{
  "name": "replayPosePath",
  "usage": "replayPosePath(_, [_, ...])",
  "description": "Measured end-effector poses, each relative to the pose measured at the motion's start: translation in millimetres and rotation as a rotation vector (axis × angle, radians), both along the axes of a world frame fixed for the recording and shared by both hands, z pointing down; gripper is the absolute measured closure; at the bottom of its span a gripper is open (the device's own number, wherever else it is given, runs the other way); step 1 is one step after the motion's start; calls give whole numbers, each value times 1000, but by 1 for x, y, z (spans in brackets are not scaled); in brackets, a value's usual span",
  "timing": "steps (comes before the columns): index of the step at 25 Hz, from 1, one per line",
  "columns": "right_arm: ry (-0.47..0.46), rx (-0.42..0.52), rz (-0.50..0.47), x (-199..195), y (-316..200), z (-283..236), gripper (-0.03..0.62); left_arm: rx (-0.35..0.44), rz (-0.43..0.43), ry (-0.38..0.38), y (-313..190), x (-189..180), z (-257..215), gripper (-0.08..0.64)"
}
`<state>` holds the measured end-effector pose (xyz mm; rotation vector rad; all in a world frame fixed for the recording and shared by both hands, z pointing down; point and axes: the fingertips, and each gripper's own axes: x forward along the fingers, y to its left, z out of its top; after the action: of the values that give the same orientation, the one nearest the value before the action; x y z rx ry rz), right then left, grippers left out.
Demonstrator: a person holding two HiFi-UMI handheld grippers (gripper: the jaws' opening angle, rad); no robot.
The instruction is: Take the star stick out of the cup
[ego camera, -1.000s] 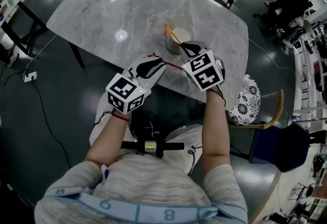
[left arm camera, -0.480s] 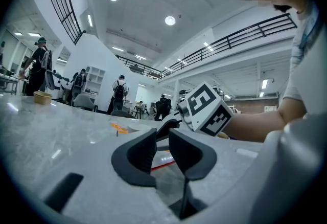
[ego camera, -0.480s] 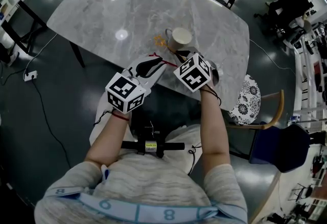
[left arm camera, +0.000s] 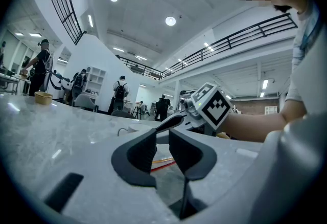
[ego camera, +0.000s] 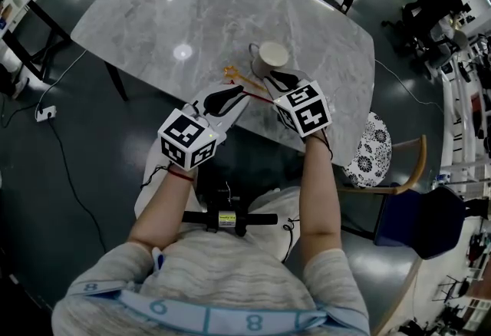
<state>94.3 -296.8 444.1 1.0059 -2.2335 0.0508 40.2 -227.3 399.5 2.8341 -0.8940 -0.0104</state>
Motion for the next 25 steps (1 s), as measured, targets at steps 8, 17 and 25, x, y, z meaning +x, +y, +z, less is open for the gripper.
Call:
replayPosePath(8, [-237,99,121,5,14,-38,554,3,6,6,3,2,-4,491])
replayPosePath(17, [-430,239,241,-3,58,-61,554,8,29,3,14,9,-5,491])
replayPosePath(25, [-636,220,391,6,87,-31,555,8,44,-17,24,17,8,491])
